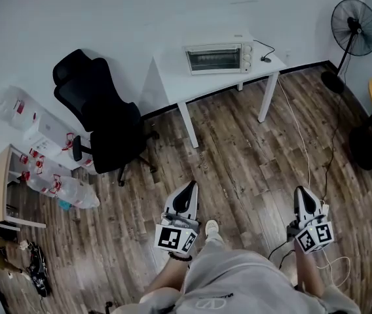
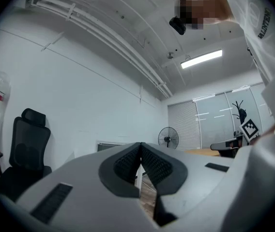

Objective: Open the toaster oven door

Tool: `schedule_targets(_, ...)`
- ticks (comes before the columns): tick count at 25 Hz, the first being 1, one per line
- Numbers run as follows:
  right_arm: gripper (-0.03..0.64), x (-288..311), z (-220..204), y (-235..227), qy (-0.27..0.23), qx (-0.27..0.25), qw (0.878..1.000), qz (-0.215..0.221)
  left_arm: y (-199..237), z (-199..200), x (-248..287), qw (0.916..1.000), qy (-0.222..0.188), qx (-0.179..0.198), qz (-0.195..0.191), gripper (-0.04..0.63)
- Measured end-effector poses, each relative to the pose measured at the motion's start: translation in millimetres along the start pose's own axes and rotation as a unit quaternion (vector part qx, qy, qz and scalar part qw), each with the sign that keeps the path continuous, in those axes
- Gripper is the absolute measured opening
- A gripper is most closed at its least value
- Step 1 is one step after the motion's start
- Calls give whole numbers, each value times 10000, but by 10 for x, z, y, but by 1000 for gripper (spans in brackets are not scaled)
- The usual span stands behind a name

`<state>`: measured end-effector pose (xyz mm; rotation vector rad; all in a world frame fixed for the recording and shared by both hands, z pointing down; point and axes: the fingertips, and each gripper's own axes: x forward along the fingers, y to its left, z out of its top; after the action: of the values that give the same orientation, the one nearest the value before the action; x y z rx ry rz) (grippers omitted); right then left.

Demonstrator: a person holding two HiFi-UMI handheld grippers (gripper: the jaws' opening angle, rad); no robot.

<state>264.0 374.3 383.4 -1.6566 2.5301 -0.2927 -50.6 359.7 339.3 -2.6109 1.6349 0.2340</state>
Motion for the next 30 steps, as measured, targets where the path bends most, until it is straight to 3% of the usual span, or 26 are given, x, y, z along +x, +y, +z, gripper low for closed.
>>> schedule_targets(7, 18, 813, 143, 174, 13, -219, 9997, -145, 651, -103, 502, 9993, -35, -269, -262, 6)
schedule_targets(17, 18, 1561, 105, 391, 117, -219, 9994, -243, 1150, -329, 939, 9964, 142, -600, -577, 6)
schedule_targets(30, 18, 2769, 151, -111, 116, -53, 9998, 181, 1432, -419, 2024, 9973, 220, -502, -489, 6)
